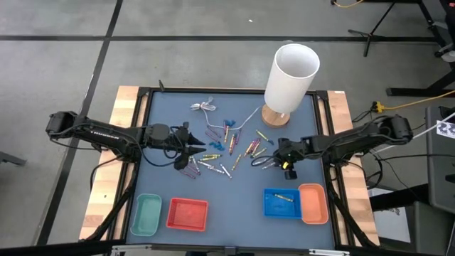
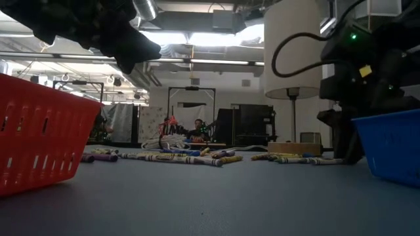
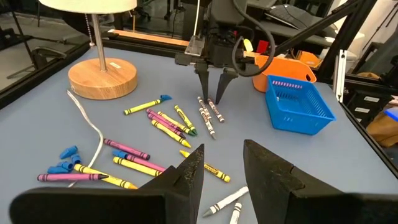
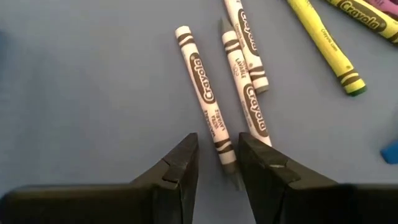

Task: Sort crayons
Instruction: Put the gray crayon into the orange bin

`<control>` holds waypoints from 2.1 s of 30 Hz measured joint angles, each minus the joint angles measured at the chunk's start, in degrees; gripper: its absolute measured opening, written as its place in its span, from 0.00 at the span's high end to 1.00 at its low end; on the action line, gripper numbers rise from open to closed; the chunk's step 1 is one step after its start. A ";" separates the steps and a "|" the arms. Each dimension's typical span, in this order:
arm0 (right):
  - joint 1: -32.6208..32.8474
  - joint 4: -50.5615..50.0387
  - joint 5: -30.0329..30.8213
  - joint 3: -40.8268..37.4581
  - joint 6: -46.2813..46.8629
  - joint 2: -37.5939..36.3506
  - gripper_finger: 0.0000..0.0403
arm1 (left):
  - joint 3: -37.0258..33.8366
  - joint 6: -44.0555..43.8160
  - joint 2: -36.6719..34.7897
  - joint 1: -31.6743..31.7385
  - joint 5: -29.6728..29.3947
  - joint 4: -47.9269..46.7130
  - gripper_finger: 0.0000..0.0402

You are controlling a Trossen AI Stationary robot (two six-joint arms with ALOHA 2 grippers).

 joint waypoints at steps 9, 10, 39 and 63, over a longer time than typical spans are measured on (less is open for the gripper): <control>0.00 0.12 -0.04 0.12 0.00 1.43 0.77 | 0.00 0.02 0.00 0.00 0.00 0.00 0.76; 0.00 0.12 -0.08 0.12 0.00 1.45 0.79 | 0.00 0.02 0.00 0.00 0.00 -0.02 0.76; 0.05 -31.12 -7.94 22.23 1.06 1.49 0.96 | 0.02 -0.01 0.02 -0.04 0.46 -0.04 0.76; 39.04 -49.78 -9.31 32.97 78.63 1.43 0.96 | 0.02 -0.01 0.02 -0.04 0.45 -0.07 0.76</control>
